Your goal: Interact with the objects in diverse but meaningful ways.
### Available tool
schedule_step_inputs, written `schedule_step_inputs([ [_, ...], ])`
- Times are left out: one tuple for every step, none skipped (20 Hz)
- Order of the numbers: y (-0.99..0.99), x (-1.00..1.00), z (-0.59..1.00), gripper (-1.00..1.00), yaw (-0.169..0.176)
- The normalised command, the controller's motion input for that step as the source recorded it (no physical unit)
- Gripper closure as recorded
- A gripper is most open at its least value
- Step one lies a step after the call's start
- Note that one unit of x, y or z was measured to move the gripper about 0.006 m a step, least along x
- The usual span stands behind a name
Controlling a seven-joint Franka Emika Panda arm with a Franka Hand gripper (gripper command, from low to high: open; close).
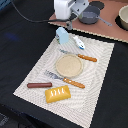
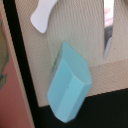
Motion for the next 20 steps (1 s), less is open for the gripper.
schedule_step_inputs([
  [0.05,0.65,0.00,-1.00,-0.163],
  [0.09,0.64,-0.04,-1.00,-0.152],
  [0.09,0.68,-0.08,-1.00,-0.142],
  [0.08,0.68,-0.10,-1.00,-0.147],
  [0.06,0.66,-0.10,-1.00,-0.160],
  [0.05,0.63,-0.10,-1.00,-0.169],
  [0.08,0.59,-0.10,-1.00,-0.170],
  [0.12,0.59,-0.09,-1.00,-0.153],
  [0.12,0.51,-0.11,-1.00,-0.125],
  [0.12,0.48,-0.13,-1.00,-0.114],
  [0.15,0.45,-0.15,-1.00,-0.095],
  [0.12,0.36,-0.18,-1.00,-0.063],
  [0.13,0.31,-0.20,-1.00,-0.043],
  [0.16,0.25,-0.23,-1.00,-0.018],
  [0.17,0.16,-0.25,-1.00,0.000],
  [0.17,0.13,-0.23,-1.00,0.000],
  [0.15,0.13,-0.21,-1.00,0.000],
  [0.17,0.15,-0.19,-1.00,0.000],
  [0.17,0.19,-0.17,-1.00,0.000],
  [0.17,0.19,-0.20,-1.00,0.000],
])
